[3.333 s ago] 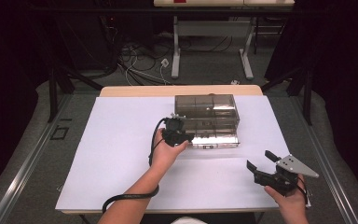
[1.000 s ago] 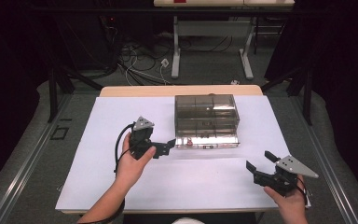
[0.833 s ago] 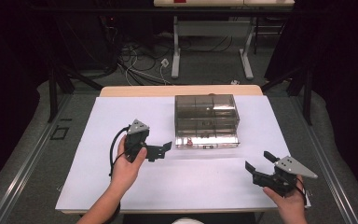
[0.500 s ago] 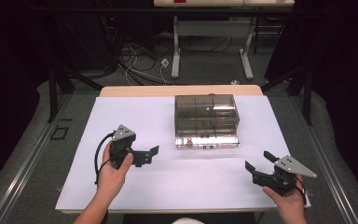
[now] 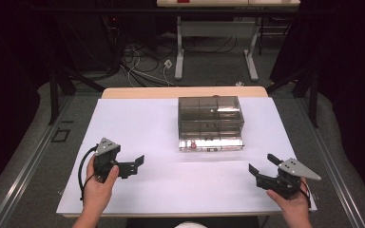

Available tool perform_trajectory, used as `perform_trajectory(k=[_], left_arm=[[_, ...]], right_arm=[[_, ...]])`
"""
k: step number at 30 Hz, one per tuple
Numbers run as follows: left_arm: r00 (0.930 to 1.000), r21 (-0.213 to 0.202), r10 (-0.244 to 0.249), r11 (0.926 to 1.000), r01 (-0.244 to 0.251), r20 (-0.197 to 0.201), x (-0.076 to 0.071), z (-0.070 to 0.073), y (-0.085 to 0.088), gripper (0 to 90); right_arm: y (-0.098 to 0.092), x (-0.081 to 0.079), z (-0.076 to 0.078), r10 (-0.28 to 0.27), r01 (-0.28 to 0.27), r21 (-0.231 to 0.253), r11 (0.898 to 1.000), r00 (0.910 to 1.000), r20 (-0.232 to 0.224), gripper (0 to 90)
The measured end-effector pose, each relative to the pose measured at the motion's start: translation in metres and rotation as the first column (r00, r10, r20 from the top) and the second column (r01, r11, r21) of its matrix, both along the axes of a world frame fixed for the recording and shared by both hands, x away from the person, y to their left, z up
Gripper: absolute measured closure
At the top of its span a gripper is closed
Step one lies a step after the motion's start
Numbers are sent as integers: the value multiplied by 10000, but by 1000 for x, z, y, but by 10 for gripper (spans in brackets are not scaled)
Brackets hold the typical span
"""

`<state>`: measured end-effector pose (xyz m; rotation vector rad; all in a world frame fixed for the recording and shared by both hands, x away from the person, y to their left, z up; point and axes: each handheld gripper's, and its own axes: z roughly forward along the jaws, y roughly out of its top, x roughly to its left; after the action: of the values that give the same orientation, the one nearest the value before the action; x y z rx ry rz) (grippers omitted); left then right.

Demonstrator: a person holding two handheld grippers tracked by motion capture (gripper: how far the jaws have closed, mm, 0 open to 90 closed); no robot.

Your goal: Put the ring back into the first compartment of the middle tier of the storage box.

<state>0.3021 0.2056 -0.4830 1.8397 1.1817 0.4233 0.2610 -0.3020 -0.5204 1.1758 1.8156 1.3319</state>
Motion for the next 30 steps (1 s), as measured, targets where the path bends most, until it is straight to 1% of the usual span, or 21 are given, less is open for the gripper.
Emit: perform_trajectory(k=[3,5,6,7,9,12,13,14,15,16,18,20,22,23,24,26,28,30], left_arm=[[9999,-147,120,9998,-121,-44,-2,-7,7,19],[9998,-205,188,9996,-190,-79,-4,-11,11,24],[9997,-234,231,9995,-233,-109,-5,-13,13,27],[9994,-231,287,9993,-291,-174,-5,-16,15,29],[9983,-249,367,9990,-379,-455,-5,-20,19,29],[9967,-291,409,9987,-430,-705,-6,-26,24,29],[9961,-354,551,9977,-576,-688,-6,-28,24,30],[9962,-338,568,9977,-591,-658,-6,-29,26,30],[9959,-418,570,9973,-600,-703,-6,-30,27,31],[9959,-511,661,9963,-693,-622,-6,-32,28,31],[9964,-669,511,9962,-556,-673,-6,-34,32,34],[9975,-619,355,9973,-393,-614,-6,-37,35,35],[9971,-743,497,9958,-540,-580,-6,-39,36,35],[9972,-762,444,9959,-489,-600,-6,-39,38,35],[9971,-758,488,9957,-531,-582,-6,-40,38,35],[9971,-679,583,9958,-615,-480,-6,-41,39,36],[9971,-692,621,9955,-651,-448,-5,-42,40,36],[9968,-711,675,9950,-704,-420,-5,-43,41,36]], right_arm=[[0,0,0,-61,61,18,10000,9999,103,178],[0,-1,0,-31,31,-32,10000,10000,-64,178],[-1,0,0,-20,20,-22,10000,10000,-47,178],[-1,0,0,-26,26,-26,10000,10000,-39,178],[-1,0,0,-9,9,1,10000,10000,-69,178],[-1,0,0,-35,35,17,10000,9999,-129,178],[-1,0,-1,-31,31,15,10000,9999,-130,178],[-1,0,-1,-15,16,50,10000,9999,-140,178],[-1,0,-1,-1,1,20,10000,9999,-112,178],[-1,0,-1,-23,23,50,10000,9999,-99,178],[-2,1,-1,9,-9,-4,10000,10000,-94,178],[-2,1,-1,1,-1,46,10000,9999,-112,178],[-2,0,-1,-10,11,69,10000,9999,-144,178],[-2,0,-1,-8,9,71,10000,9999,-148,178],[-2,0,-1,-29,32,129,9999,9998,-198,178],[-2,1,-1,1,0,73,10000,9998,-174,178],[-3,1,-1,14,-13,79,10000,9999,-156,178],[-3,1,-1,4,-3,47,10000,9997,-236,178]])
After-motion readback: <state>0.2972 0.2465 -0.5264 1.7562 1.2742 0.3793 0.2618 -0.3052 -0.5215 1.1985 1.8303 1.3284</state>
